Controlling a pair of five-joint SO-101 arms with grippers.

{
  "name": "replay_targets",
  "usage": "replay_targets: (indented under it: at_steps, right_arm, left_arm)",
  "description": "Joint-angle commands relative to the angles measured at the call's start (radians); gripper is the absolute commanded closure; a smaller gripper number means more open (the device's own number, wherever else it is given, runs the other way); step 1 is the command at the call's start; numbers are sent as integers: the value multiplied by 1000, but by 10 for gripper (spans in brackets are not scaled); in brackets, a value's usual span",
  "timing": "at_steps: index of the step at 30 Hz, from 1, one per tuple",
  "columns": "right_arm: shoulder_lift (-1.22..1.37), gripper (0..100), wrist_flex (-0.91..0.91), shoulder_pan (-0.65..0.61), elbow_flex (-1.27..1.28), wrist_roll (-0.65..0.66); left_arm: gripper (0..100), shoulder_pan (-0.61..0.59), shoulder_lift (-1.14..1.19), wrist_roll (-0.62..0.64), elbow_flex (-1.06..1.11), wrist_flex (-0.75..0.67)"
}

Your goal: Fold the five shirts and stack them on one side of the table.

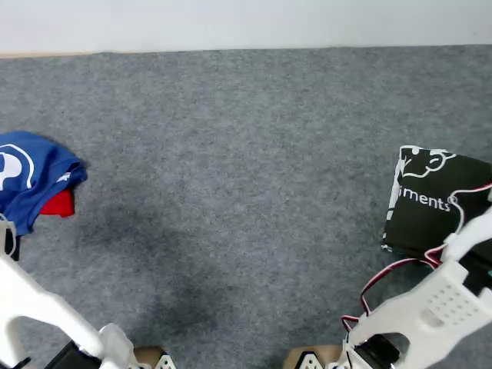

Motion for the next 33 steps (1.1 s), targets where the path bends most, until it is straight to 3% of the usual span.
replay_targets:
  at_steps: [1, 6, 14, 19, 23, 28, 33]
  right_arm:
    - [-97, 830, 44, 15, 135, 12]
    - [-131, 798, 39, 27, 322, 11]
    - [-71, 808, -25, 44, 365, 9]
    - [-65, 998, 13, 7, 279, 14]
    - [-90, 992, 24, 16, 207, 23]
    - [-85, 961, 21, 70, 183, 169]
    - [-59, 785, 25, 131, 176, 196]
  left_arm:
    - [942, 6, -23, -9, -8, -18]
    - [942, 6, -21, -9, -8, -18]
    - [942, 77, -26, -8, -8, -18]
    - [942, 87, -23, -8, -8, -18]
    - [942, 86, -21, -9, -8, -18]
    - [942, 84, -21, -9, -8, -18]
    - [942, 86, -21, -9, -7, -18]
